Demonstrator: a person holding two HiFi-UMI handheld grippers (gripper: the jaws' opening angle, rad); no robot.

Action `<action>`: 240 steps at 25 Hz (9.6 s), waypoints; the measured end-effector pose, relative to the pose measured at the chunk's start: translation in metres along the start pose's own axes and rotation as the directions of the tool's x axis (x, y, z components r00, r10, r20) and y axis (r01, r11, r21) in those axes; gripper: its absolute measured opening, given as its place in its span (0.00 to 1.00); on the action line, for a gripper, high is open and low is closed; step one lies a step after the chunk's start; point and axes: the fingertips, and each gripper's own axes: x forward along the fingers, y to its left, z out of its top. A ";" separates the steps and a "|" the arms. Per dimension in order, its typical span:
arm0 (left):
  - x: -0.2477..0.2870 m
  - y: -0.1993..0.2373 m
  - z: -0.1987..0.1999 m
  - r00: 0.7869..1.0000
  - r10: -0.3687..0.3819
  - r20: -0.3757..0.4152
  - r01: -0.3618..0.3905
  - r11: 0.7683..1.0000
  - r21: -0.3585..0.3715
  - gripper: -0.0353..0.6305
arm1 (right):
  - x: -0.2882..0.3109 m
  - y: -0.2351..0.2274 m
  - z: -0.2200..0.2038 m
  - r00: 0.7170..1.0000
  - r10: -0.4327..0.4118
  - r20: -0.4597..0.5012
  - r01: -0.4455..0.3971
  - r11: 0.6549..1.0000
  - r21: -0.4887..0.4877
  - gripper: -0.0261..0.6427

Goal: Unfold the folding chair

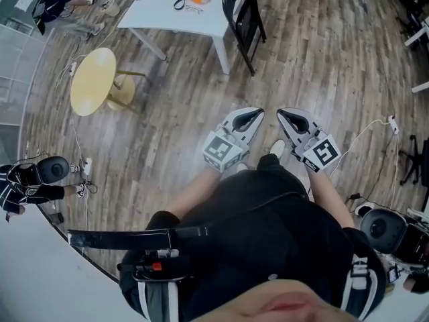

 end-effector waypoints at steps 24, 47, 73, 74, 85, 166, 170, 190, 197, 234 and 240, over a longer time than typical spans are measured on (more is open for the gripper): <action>0.190 0.095 0.024 0.990 0.133 -0.046 -0.132 0.991 0.022 0.06 | 0.020 -0.229 0.004 0.998 0.048 0.039 -0.048 0.999 -0.008 0.05; 0.197 0.355 0.049 1.000 0.006 -0.018 -0.006 1.000 0.001 0.06 | 0.257 -0.312 -0.011 0.997 -0.068 -0.026 0.069 0.997 0.017 0.05; 0.330 0.496 0.047 0.970 0.218 -0.108 -0.223 0.974 -0.044 0.06 | 0.317 -0.516 -0.028 0.999 -0.022 -0.023 0.024 0.996 0.087 0.05; 0.338 0.501 0.047 0.965 0.234 -0.118 -0.240 0.970 -0.045 0.06 | 0.316 -0.528 -0.028 1.000 -0.013 -0.026 0.016 0.996 0.090 0.05; 0.363 0.599 0.020 0.899 0.335 -0.283 -0.361 0.932 -0.044 0.06 | 0.347 -0.600 -0.050 0.999 -0.036 -0.037 0.041 0.989 0.142 0.05; 0.422 0.658 -0.148 0.716 0.102 -0.690 -0.397 0.873 -0.283 0.20 | 0.397 -0.645 -0.489 0.597 -0.230 -0.769 0.754 0.488 0.439 0.34; 0.417 0.668 -0.150 0.719 0.101 -0.688 -0.406 0.864 -0.297 0.20 | 0.383 -0.650 -0.494 0.616 -0.216 -0.758 0.747 0.466 0.474 0.34; 0.454 0.616 -0.174 0.702 0.137 -0.698 -0.434 0.861 -0.267 0.20 | 0.241 -0.683 -0.533 0.810 -0.089 -0.580 0.565 0.385 0.730 0.34; 0.471 0.594 -0.191 0.724 0.120 -0.679 -0.414 0.863 -0.289 0.20 | 0.174 -0.696 -0.572 0.879 -0.013 -0.476 0.452 0.341 0.824 0.34; 0.471 0.601 -0.311 0.669 -0.028 -0.743 -0.373 0.852 -0.367 0.23 | -0.004 -0.724 -0.790 0.980 0.119 -0.161 0.154 0.072 0.985 0.36; 0.475 0.592 -0.319 0.654 0.022 -0.756 -0.406 0.854 -0.326 0.23 | -0.021 -0.727 -0.814 0.969 0.129 -0.212 0.202 0.083 0.976 0.37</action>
